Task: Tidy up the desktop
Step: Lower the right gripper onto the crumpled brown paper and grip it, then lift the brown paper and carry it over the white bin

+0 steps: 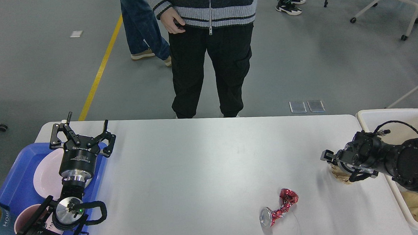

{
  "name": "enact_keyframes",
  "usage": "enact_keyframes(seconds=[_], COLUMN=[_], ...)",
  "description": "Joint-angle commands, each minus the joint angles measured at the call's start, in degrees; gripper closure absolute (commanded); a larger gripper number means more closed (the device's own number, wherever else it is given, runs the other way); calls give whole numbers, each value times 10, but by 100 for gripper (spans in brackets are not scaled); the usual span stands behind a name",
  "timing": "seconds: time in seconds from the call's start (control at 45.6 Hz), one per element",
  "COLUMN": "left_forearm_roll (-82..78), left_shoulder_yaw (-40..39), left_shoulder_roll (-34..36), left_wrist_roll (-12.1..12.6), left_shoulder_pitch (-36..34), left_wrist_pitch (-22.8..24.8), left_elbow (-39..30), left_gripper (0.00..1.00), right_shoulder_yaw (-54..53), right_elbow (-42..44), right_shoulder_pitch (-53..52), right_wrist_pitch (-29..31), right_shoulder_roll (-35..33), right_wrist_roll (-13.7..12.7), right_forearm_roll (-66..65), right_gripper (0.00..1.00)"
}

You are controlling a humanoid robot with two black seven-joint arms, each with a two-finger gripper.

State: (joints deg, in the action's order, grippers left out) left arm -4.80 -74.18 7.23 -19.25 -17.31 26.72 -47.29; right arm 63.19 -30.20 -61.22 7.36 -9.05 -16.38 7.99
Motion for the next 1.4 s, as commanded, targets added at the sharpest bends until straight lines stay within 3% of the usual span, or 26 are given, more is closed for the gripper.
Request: enact_keyframes(seconds=[0.0,0.088,0.241,0.373,0.417,0.746,0.943,1.228,1.381], left_forearm_roll=[1,1,0,1,1,0,1,1,1], left_shoulder_yaw=[0,0,0,0,0,0,0,0,0], left_shoulder_roll=[0,0,1,0,1,0,1,0,0], left_wrist_roll=[0,0,0,0,0,0,0,0,0], left_shoulder_pitch=[0,0,0,0,0,0,0,0,0], left_wrist_pitch=[0,0,0,0,0,0,0,0,0], left_elbow=[0,0,0,0,0,0,0,0,0], left_gripper=[4,4,4,4,4,4,4,4,4], right_shoulder_yaw=[0,-1,-3,-12,-19,-36,-31,23,61], right_elbow=[1,5,9,8,7,-30,-139,-297,-409], right_shoulder_pitch=[4,6,7,11,12,-9,-89,-301,-451], right_wrist_pitch=[-2,-2,-2,-2,-2,11,16,171,217], right_shoulder_roll=[1,0,-1,-3,-4,-25,-77,-134,-147], right_wrist_roll=[0,-1,-1,-3,-3,-2,-3,-2,-1], right_forearm_roll=[1,6,11,13,18,33,33,29,28], right_gripper=[4,15,44,92,100,100,100,100,100])
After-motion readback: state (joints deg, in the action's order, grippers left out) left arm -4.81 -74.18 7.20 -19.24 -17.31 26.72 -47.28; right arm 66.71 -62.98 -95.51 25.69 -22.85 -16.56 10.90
